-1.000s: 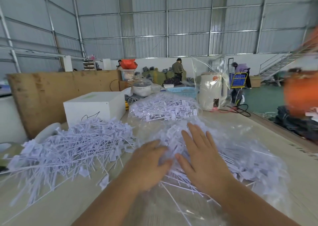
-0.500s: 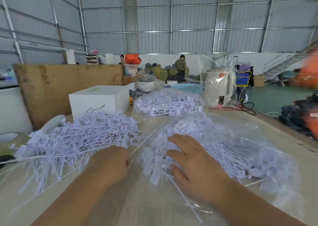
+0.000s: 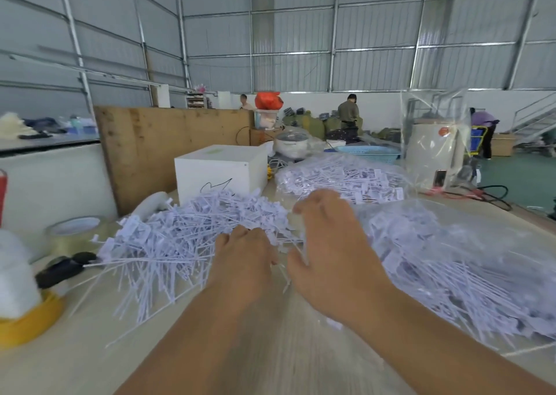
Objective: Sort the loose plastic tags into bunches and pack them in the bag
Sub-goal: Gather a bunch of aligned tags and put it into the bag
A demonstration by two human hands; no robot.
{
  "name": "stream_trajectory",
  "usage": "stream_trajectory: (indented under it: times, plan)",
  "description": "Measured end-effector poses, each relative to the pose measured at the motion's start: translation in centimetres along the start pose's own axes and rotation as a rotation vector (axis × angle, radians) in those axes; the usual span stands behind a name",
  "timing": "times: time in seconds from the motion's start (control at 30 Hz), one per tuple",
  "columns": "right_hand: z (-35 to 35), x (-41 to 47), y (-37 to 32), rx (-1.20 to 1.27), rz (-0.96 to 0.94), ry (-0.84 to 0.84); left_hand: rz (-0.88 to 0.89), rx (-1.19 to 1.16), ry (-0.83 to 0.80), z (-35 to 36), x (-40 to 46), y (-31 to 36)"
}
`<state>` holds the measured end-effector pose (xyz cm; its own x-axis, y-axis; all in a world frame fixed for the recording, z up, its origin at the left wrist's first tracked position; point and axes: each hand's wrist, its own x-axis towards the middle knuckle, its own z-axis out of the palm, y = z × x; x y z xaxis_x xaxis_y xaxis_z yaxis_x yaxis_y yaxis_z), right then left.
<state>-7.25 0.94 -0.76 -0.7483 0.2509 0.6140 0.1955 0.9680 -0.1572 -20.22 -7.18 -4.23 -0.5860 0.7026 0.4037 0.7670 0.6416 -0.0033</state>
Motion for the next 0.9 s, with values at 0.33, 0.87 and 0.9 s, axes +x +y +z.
stream_trajectory:
  times: [0.33, 0.87, 0.9]
  plan:
    - [6.8, 2.2, -1.1, 0.401, 0.299, -0.471, -0.169, -0.257, 0.077, 1.7, 0.4, -1.9]
    - [9.1, 2.4, 2.0, 1.049, 0.972, -0.393, -0.334, 0.019, -0.176, 4.6, 4.4, -1.7]
    - [9.2, 2.4, 2.0, 1.046, 0.983, -0.397, -0.358, 0.033, -0.217, 5.1, 4.5, -1.5]
